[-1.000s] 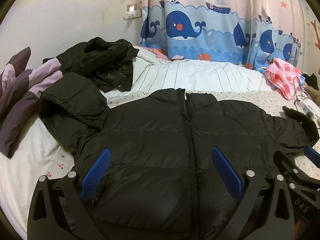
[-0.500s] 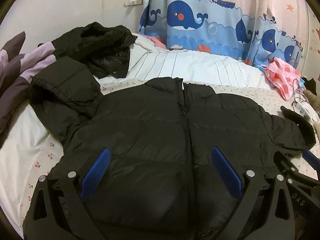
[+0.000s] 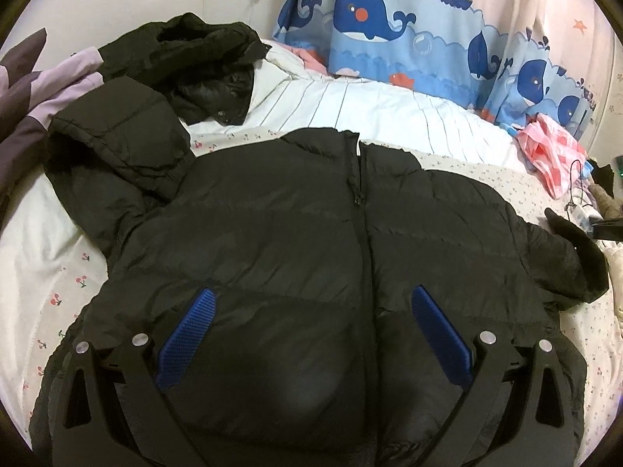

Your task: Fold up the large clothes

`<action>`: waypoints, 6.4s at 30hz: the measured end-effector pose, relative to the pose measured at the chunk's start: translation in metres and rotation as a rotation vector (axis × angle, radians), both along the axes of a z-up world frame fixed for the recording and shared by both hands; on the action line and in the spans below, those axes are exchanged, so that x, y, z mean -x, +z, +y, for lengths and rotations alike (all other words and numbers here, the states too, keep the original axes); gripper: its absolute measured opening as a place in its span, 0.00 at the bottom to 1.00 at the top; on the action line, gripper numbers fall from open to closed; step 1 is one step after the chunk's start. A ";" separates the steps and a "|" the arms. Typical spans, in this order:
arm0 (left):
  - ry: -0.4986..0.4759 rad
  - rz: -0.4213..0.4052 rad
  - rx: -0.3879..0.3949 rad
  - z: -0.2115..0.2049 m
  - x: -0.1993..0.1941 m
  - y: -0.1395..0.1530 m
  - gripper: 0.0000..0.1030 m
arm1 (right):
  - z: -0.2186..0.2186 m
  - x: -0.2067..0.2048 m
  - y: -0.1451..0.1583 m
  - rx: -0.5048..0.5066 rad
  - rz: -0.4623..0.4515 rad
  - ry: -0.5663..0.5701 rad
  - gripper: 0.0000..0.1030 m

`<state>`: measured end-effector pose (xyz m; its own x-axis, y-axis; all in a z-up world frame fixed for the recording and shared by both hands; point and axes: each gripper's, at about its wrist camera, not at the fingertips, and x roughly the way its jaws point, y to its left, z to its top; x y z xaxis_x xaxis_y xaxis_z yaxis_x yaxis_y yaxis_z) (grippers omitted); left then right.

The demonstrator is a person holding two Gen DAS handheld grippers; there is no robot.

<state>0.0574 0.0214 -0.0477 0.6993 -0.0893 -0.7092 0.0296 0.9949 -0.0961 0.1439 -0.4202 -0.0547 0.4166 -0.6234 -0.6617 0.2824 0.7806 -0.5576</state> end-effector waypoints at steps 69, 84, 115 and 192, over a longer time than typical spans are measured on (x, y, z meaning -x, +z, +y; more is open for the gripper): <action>-0.053 -0.050 -0.222 0.103 0.120 0.056 0.94 | 0.053 0.321 -0.133 -1.498 0.059 0.360 0.90; 0.107 0.033 -0.087 0.161 0.192 0.078 0.94 | -0.006 0.372 -0.067 -1.449 -0.277 0.375 0.08; -0.182 -0.234 -0.036 -0.122 0.032 0.019 0.94 | -0.344 0.108 -0.112 -1.007 -0.680 -0.392 0.95; 0.005 -0.206 -0.003 -0.009 0.027 0.057 0.94 | 0.048 0.020 0.069 -1.071 -0.789 0.503 0.05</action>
<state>0.0307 0.0125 0.0096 0.8302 -0.0837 -0.5512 0.0437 0.9954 -0.0853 0.1236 -0.3718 0.0141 0.9157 0.3456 -0.2052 -0.1937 0.8268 0.5281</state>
